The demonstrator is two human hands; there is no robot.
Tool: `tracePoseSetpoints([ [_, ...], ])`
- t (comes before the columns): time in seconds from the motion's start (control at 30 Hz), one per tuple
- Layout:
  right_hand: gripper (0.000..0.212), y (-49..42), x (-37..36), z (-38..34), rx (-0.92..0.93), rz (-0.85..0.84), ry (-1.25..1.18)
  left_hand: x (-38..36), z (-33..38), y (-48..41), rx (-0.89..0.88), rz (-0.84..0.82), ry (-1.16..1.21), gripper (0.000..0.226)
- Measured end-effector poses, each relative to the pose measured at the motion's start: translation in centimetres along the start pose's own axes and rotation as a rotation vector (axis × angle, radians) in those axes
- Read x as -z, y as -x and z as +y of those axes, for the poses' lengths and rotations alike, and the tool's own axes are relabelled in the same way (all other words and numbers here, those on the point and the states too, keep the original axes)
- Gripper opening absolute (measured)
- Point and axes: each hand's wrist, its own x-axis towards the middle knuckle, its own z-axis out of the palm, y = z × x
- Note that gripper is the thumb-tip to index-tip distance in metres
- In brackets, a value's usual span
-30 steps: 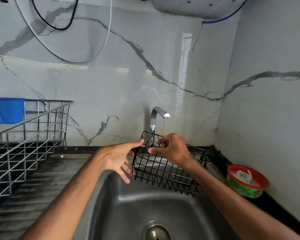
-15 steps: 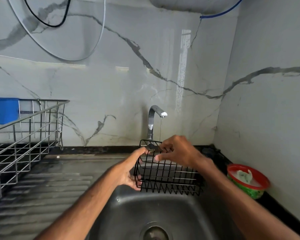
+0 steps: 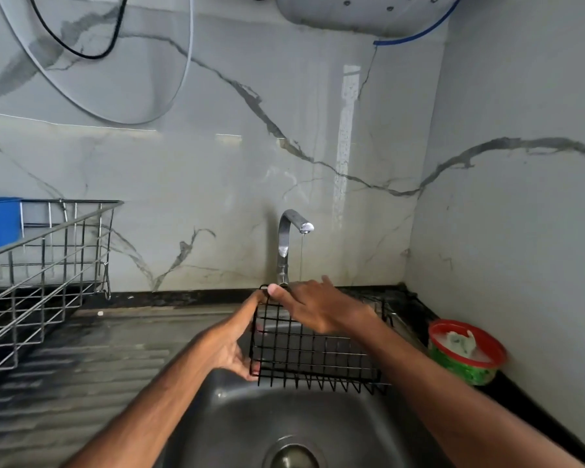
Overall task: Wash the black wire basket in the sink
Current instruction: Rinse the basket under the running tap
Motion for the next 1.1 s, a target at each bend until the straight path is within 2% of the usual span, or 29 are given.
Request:
tracePoseSetpoints([
  [0.07,0.093,-0.4,0.3,-0.3,0.031,-0.023,-0.021,0.3,0.0,-0.1,-0.013,0.026,0.018,0.129],
  [0.17,0.074,-0.2,1.0,-0.9,0.118,-0.085,-0.106,0.1,0.4,0.4,-0.048,0.054,-0.036,0.13],
  [0.23,0.074,0.3,1.1,-0.9,0.155,-0.119,-0.151,-0.5,0.5,1.0,-0.07,0.047,-0.098,0.131],
  [0.37,0.076,1.7,1.6,0.7,-0.005,-0.21,-0.305,-0.8,0.5,1.3,-0.091,0.041,-0.197,0.141],
  [0.4,0.078,2.0,1.5,1.6,-0.063,-0.232,-0.328,-0.7,0.6,1.3,-0.091,0.044,-0.226,0.136],
  [0.5,0.085,3.1,0.8,4.7,-0.244,-0.237,-0.259,-0.3,0.8,1.4,-0.118,0.051,-0.261,0.085],
  [0.53,0.091,3.3,0.4,5.7,-0.281,-0.218,-0.242,-0.2,0.9,1.4,-0.121,0.048,-0.26,0.076],
  [0.67,0.085,3.5,0.3,4.3,-0.252,-0.143,-0.237,-0.6,0.9,1.5,-0.158,0.099,-0.305,0.09],
  [0.8,0.074,2.1,1.2,-1.9,0.0,-0.059,-0.368,-1.4,0.9,2.4,-0.235,0.137,-0.374,0.099],
  [0.87,0.076,1.2,1.1,-3.5,0.05,-0.004,-0.339,-1.2,1.1,2.6,-0.248,0.157,-0.378,0.09],
  [0.93,0.076,0.9,1.0,-3.9,0.059,0.04,-0.339,-0.8,1.5,3.0,-0.246,0.179,-0.352,0.073],
  [0.97,0.073,0.9,0.9,-3.6,0.057,0.054,-0.358,-0.4,1.6,2.9,-0.244,0.195,-0.346,0.073],
  [1.07,0.07,1.9,0.1,-1.3,-0.007,0.025,-0.401,0.6,1.9,2.7,-0.224,0.206,-0.296,0.095],
  [1.1,0.071,2.4,-0.2,-0.3,-0.052,0.001,-0.415,1.0,1.9,2.7,-0.217,0.196,-0.27,0.093],
])
